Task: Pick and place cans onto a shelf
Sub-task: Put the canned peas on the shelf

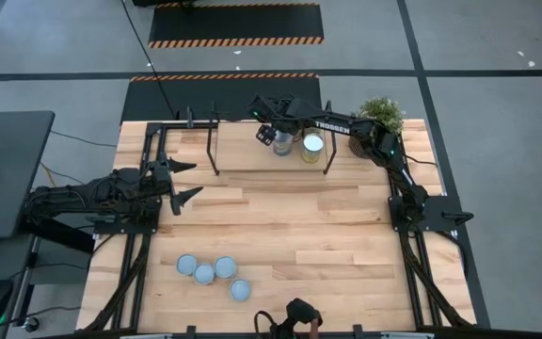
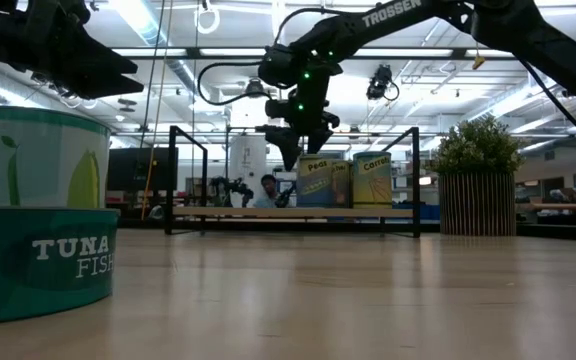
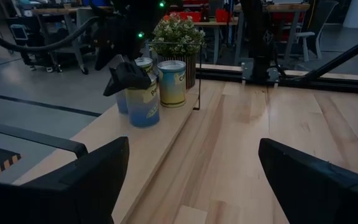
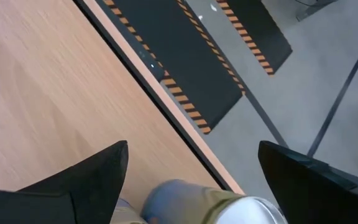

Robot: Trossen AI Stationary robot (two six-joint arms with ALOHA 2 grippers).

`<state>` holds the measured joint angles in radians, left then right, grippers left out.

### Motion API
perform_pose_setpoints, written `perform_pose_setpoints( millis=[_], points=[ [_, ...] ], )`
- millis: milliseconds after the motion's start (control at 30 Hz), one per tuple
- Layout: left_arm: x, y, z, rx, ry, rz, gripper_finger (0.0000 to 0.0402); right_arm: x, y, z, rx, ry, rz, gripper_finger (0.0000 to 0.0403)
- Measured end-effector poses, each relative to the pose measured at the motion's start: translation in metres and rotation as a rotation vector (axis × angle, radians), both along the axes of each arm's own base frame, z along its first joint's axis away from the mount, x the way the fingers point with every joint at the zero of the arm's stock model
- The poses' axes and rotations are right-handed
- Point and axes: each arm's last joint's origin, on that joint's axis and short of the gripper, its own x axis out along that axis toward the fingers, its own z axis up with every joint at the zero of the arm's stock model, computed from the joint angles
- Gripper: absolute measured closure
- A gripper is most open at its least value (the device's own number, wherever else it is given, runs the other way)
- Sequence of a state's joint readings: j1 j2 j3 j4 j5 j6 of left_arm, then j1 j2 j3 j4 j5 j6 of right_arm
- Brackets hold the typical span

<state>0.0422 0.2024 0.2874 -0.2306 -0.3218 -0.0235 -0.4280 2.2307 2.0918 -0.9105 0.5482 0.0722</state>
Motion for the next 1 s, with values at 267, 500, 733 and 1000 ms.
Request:
perform_pose_setpoints(
  millis=[267,500,733,1000],
  points=[
    [0.000,0.000,0.000,0.000,0.001,0.000,0.0038,-0.001,0.008,-0.002,0.017,0.049,0.014,0.0035],
    [0.000,0.000,-0.001,-0.001,0.010,0.000,0.0038,-0.001,0.017,-0.003,-0.009,0.121,0.024,0.0035],
    [0.000,0.000,-0.001,-0.017,0.005,0.002,0.0038,-0.003,0.022,-0.004,-0.022,0.174,0.022,0.0035],
    [0.000,0.000,-0.001,-0.017,0.005,0.002,0.0038,-0.005,0.023,-0.005,-0.012,0.200,0.019,0.0035]
  ],
)
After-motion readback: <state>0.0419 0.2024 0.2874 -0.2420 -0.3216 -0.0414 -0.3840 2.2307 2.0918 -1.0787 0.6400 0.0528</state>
